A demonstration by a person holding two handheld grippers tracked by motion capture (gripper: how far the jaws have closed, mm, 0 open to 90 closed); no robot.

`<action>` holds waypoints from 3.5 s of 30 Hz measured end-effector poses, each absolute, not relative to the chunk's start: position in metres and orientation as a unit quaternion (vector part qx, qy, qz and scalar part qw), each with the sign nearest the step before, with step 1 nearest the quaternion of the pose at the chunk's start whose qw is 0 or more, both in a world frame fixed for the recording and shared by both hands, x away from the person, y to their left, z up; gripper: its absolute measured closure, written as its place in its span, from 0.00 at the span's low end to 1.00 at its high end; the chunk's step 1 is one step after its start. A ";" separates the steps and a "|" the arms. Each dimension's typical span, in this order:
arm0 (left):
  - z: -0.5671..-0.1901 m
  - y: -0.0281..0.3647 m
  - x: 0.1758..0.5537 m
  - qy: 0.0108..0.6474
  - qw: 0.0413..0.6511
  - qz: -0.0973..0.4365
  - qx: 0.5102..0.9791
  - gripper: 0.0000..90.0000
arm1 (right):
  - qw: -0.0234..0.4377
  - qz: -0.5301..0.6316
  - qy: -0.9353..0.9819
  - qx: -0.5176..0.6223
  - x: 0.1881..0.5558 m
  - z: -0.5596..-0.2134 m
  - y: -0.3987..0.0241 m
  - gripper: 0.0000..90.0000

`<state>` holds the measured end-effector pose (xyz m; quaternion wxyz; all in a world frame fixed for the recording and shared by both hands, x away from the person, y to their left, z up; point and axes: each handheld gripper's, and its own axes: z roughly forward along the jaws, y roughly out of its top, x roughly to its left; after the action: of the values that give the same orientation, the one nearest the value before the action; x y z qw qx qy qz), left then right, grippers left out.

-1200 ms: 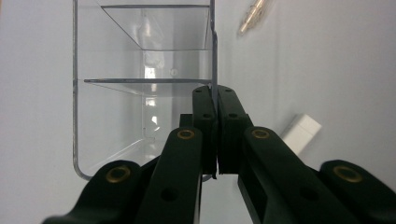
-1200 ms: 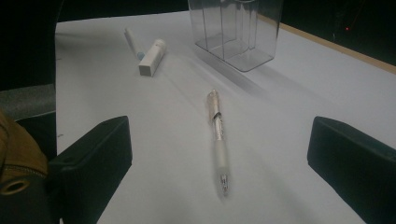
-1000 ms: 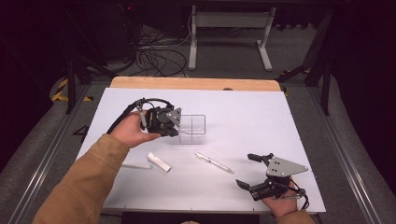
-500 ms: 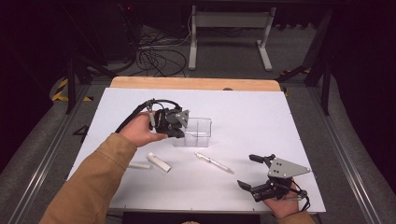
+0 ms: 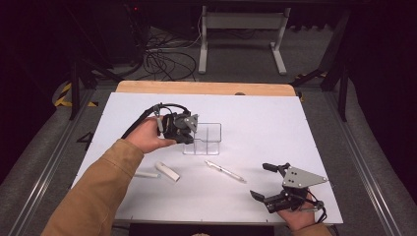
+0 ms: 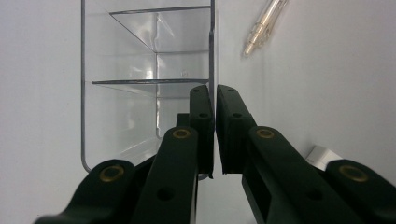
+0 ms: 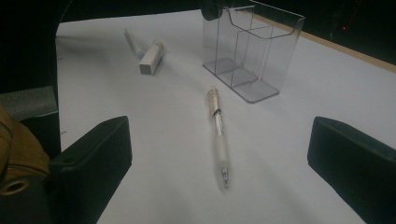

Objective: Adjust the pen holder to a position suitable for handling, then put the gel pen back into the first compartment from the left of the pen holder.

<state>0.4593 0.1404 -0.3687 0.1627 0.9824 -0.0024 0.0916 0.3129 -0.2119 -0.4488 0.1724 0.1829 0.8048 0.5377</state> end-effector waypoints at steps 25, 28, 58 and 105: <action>-0.363 0.144 0.456 0.012 0.173 0.099 0.980 0.74 | 0.172 0.537 0.805 0.182 0.313 -0.449 -0.212 0.08; -0.355 0.149 0.453 0.019 0.184 0.104 0.977 0.72 | 0.172 0.538 0.805 0.181 0.313 -0.449 -0.211 0.07; -0.331 0.186 0.397 0.079 0.317 0.132 0.936 0.35 | 0.177 0.535 0.806 0.181 0.314 -0.446 -0.207 0.06; -0.352 0.121 0.385 0.011 0.340 0.137 0.930 0.35 | 0.173 0.531 0.807 0.191 0.313 -0.444 -0.212 0.08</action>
<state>0.3851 0.1213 -0.3522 0.3402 0.9302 0.0112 0.1370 0.3134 -0.2117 -0.4441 0.1730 0.1913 0.8071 0.5310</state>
